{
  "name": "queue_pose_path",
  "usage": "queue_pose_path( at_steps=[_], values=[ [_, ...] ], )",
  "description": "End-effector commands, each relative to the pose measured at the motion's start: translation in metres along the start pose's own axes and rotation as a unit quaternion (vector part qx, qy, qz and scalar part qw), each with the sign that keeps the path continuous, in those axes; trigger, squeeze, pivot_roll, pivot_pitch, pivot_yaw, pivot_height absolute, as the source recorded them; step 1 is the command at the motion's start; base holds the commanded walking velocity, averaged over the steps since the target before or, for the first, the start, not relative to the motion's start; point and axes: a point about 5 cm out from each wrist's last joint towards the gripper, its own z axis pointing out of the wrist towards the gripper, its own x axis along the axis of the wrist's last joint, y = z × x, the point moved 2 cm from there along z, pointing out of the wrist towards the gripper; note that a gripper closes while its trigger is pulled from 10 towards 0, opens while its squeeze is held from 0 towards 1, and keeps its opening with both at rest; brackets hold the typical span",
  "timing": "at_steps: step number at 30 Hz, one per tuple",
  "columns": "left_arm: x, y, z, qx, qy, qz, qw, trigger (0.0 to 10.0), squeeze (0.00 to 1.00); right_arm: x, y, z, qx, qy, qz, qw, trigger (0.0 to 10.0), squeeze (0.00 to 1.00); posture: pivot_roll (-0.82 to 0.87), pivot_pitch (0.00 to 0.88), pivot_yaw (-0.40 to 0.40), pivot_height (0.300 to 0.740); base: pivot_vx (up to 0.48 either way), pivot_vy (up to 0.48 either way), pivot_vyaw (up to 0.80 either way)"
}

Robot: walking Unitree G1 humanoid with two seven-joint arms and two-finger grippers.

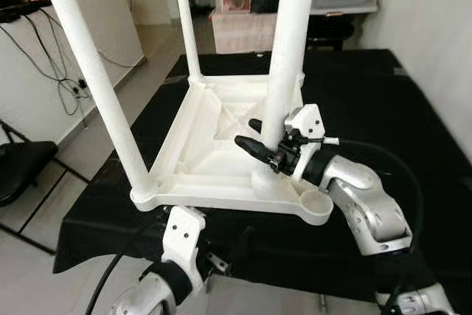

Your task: Building children table

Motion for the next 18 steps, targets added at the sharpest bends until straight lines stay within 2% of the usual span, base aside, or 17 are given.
queue_pose_path(
  at_steps=[1,7,11,15,18],
  values=[
    [0.0004,-0.0095,-0.0007,0.017,-0.001,0.033,0.999,10.0,0.00,-0.0017,0.0037,0.0033,-0.017,-0.007,0.005,1.000,10.0,0.00,-0.12,0.097,0.011,0.740,0.000,0.000,0.00],
    [0.0031,-0.0153,-0.0006,0.041,0.009,0.022,0.999,10.0,0.00,-0.0019,0.0089,0.0039,-0.036,-0.005,0.017,0.999,10.0,0.00,-0.12,0.104,-0.001,0.740,0.000,0.000,0.00],
    [0.0029,-0.0109,-0.0008,0.026,0.009,0.017,0.999,10.0,0.00,0.0000,0.0094,0.0045,-0.036,-0.001,0.020,0.999,10.0,0.00,-0.13,0.107,-0.003,0.740,0.000,-0.458,0.00],
    [0.0019,-0.0129,-0.0008,0.034,0.010,0.005,0.999,10.0,0.00,0.0027,0.0084,0.0052,-0.033,0.005,0.024,0.999,10.0,0.00,-0.13,0.107,-0.001,0.740,0.000,-0.467,0.00],
    [0.0025,-0.0145,-0.0007,0.038,0.016,-0.005,0.999,10.0,0.00,0.0034,0.0078,0.0055,-0.033,0.007,0.024,0.999,10.0,0.00,-0.13,0.106,0.001,0.740,0.000,0.000,0.00]
  ],
)
